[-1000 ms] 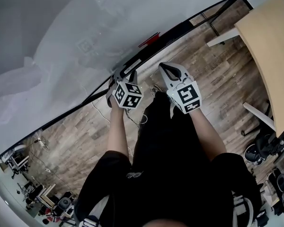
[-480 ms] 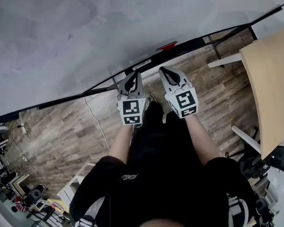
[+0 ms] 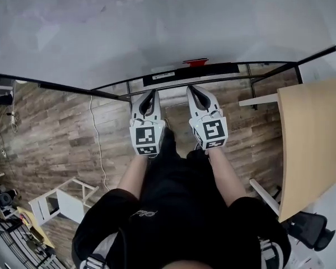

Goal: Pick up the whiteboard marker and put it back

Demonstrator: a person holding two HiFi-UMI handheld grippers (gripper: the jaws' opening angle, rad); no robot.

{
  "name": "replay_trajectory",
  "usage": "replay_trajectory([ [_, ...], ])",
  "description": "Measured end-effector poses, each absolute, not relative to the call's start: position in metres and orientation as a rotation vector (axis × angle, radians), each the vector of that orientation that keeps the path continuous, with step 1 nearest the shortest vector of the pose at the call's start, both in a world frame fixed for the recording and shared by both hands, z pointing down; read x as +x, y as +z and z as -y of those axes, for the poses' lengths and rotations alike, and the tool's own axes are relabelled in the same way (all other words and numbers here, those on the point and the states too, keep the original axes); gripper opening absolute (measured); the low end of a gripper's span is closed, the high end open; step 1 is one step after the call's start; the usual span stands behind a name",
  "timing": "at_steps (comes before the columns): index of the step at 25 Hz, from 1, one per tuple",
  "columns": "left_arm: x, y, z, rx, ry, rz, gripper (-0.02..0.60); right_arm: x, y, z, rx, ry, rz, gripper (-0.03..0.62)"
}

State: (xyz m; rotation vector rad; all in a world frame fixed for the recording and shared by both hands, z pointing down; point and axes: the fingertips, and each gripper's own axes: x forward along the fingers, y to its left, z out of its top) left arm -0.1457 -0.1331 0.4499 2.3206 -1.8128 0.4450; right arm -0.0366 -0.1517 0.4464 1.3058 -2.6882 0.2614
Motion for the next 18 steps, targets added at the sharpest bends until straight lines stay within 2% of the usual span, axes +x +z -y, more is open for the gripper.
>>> replay_trajectory([
  [7,-0.102,0.404,0.079,2.221,0.344,2.058,0.005,0.008,0.416,0.105,1.150,0.164,2.815,0.000],
  [18,-0.057,0.354,0.005,2.196,0.283,2.164,0.005,0.052,0.364,0.051,1.120,0.085,2.910,0.000],
])
